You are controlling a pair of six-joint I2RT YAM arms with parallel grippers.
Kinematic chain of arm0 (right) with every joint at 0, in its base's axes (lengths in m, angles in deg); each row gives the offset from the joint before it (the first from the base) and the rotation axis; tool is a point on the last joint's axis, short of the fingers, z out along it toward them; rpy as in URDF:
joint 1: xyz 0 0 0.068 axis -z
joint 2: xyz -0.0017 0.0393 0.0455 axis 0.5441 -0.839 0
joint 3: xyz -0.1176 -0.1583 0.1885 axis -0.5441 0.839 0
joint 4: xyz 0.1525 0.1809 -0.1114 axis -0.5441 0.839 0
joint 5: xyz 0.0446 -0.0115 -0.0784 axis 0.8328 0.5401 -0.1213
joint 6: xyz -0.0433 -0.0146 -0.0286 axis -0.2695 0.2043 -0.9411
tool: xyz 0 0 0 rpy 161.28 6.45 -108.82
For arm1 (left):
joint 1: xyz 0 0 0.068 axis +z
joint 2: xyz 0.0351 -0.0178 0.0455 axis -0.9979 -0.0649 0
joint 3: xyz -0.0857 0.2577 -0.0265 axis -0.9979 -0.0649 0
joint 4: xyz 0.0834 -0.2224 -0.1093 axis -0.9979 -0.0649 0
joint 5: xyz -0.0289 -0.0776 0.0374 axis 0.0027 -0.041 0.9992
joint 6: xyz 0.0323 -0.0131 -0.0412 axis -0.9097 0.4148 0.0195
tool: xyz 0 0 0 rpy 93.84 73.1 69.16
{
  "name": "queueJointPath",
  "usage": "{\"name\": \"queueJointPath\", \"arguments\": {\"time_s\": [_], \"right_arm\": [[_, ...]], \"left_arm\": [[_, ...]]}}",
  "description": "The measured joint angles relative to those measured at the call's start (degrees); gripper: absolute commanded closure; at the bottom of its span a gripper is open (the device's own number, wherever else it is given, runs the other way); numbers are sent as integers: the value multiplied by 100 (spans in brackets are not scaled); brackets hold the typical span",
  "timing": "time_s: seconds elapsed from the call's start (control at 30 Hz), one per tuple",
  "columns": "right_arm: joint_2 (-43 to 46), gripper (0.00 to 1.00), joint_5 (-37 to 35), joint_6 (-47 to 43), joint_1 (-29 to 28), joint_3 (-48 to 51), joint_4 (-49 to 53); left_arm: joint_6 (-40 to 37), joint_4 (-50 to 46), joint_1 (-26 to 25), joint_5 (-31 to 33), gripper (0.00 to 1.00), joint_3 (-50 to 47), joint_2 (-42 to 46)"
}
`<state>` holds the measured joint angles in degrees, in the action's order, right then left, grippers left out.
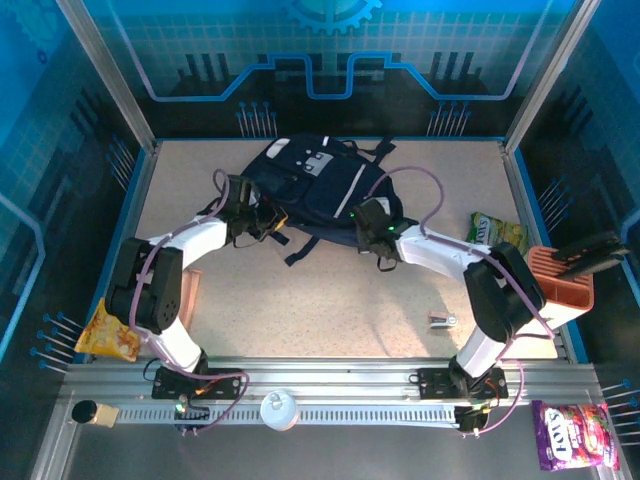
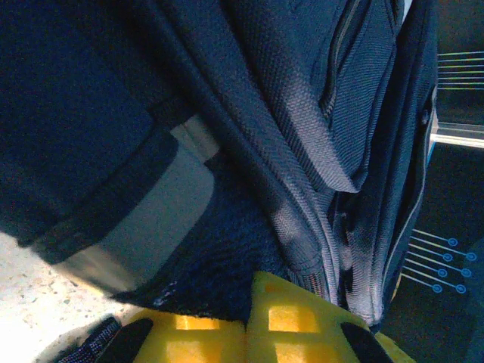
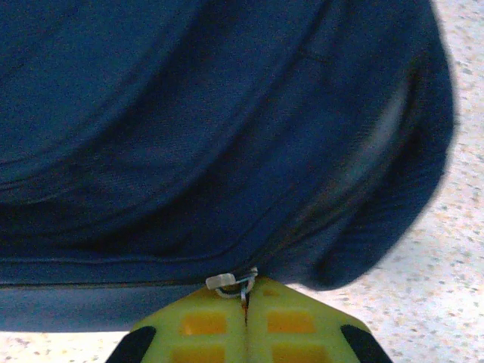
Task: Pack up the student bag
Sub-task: Zip the student bag at the center of the table.
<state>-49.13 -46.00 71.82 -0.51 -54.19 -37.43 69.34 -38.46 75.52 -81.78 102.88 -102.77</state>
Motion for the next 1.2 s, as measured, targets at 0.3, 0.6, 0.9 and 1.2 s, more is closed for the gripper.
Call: {"name": "queueJointPath", "arguments": {"time_s": [0.3,0.6,0.9,1.2], "right_arm": [[57,100,789,-656,-122,-105,-33],[-767,100,1781,-811,-1134,-1045,-168],[-1735,100,2820,-695,-1427,-2181,-505],[-1871,100,3154,-597,-1436,-2282,-557]], "left_arm": [[-640,-457,389,-74,77,728,-535],[-643,-439,1172,398,46,-136,481],[-116,-393,1285,251,34,-1320,1818],[494,175,986,-398,33,-1668,1502]]}}
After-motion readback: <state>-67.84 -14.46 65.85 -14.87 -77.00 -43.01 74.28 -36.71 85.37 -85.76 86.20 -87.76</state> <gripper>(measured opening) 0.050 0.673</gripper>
